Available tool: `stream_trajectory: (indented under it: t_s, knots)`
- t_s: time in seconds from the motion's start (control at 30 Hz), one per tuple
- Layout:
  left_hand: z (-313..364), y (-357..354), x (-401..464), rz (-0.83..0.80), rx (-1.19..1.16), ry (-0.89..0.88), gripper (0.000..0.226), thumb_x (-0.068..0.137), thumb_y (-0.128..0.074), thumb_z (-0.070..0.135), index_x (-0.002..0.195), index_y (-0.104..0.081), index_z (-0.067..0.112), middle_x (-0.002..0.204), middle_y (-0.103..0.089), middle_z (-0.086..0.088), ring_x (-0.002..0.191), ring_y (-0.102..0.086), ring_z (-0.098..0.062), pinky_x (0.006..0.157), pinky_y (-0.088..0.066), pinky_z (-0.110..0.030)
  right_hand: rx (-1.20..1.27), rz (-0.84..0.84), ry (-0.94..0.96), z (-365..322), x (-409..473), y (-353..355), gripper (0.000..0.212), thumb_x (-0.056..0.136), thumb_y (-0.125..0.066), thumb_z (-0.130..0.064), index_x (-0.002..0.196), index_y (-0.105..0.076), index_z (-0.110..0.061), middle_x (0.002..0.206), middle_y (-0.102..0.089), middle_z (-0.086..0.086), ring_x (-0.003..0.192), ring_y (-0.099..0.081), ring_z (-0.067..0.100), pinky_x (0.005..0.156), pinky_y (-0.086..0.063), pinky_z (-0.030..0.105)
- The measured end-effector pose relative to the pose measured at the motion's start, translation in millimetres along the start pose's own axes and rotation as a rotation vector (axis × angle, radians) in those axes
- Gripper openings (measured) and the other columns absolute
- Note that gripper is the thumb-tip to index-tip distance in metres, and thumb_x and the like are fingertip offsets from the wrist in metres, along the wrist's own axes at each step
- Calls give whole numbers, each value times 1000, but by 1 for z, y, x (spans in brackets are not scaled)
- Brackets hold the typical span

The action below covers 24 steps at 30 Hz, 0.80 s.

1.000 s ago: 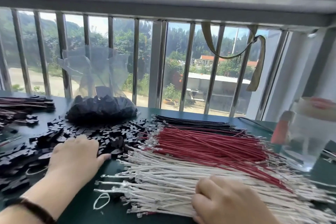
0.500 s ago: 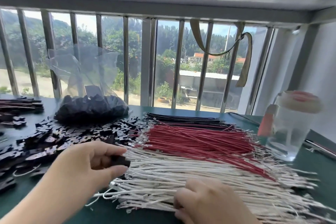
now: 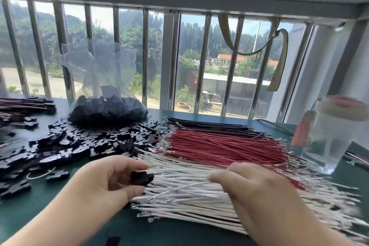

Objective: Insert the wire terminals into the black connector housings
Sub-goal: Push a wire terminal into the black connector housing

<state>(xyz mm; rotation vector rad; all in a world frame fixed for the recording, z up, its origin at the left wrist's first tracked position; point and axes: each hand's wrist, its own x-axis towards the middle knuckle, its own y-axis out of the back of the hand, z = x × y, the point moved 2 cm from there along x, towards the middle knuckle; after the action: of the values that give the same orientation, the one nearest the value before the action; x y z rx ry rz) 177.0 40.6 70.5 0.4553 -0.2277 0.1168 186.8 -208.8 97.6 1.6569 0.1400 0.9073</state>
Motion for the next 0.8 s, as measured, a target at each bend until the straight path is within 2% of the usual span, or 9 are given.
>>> stream_trajectory:
  t_s: [0.03, 0.1, 0.2, 0.27, 0.37, 0.53, 0.6, 0.7, 0.8]
  knots:
    - [2, 0, -1, 6, -9, -8, 55, 64, -81, 0, 86, -67, 49, 77, -74, 2, 67, -70, -14, 62, -54, -16, -33, 41, 36, 1, 1, 8, 18, 80, -66, -23, 88, -72, -37, 62, -56, -19, 53, -53, 6, 40, -43, 19]
    - [5, -2, -1, 15, -21, -12, 54, 64, -81, 0, 84, -66, 47, 76, -74, 2, 65, -70, -14, 57, -55, -19, -37, 24, 26, 6, 3, 20, 30, 87, -44, -50, 78, -71, -45, 59, -52, -22, 54, -50, 2, 42, -41, 16]
    - [8, -7, -4, -5, -10, -22, 50, 67, -79, -2, 82, -67, 44, 80, -75, 4, 68, -70, -14, 64, -58, -27, -25, -61, 26, 10, 4, 23, 36, 81, -43, -62, 68, -69, -41, 58, -52, -23, 54, -50, -3, 48, -43, 15]
    - [10, -11, -5, -13, 9, -36, 44, 72, -76, 2, 83, -66, 43, 80, -74, 3, 69, -70, -17, 70, -58, -33, 51, -153, 46, 12, 1, 22, 30, 84, -46, -60, 84, -66, -38, 71, -54, -24, 68, -52, -5, 62, -43, 11]
    - [10, -14, -5, 15, -30, -58, 34, 86, -60, 8, 82, -66, 41, 68, -70, -3, 54, -64, -14, 50, -51, -21, 152, -245, 51, 18, -9, 21, 10, 94, -46, -42, 87, -50, -47, 84, -53, -28, 91, -44, -17, 73, -36, 5]
    - [10, -20, -5, -18, -181, -4, 36, 90, -53, 5, 79, -71, 35, 58, -68, -10, 46, -63, -18, 37, -41, -19, 240, -353, 29, 15, -7, 20, 76, 91, -42, -8, 109, -29, -80, 106, -49, -37, 96, -50, -14, 79, -42, 8]
    - [11, -20, -5, -57, -231, 14, 35, 87, -57, 4, 81, -73, 34, 60, -69, -14, 50, -67, -23, 38, -44, -22, 259, -286, 62, 14, -8, 13, 55, 91, -50, -32, 113, -29, -79, 106, -47, -35, 93, -49, -12, 74, -44, 13]
    - [13, -22, -5, -115, -305, 51, 32, 80, -63, 4, 83, -75, 33, 63, -69, -17, 56, -70, -28, 39, -48, -24, 348, -155, 15, 13, -6, 11, 27, 66, -52, -71, 90, -59, -59, 89, -57, -29, 81, -54, -5, 61, -42, 14]
    - [13, -24, -7, -187, -333, 72, 29, 62, -70, 17, 86, -74, 32, 68, -71, -17, 64, -72, -27, 43, -50, -24, 392, -53, 37, 14, -4, 11, 30, 70, -52, -64, 77, -65, -38, 78, -62, -23, 75, -60, 0, 61, -45, 12]
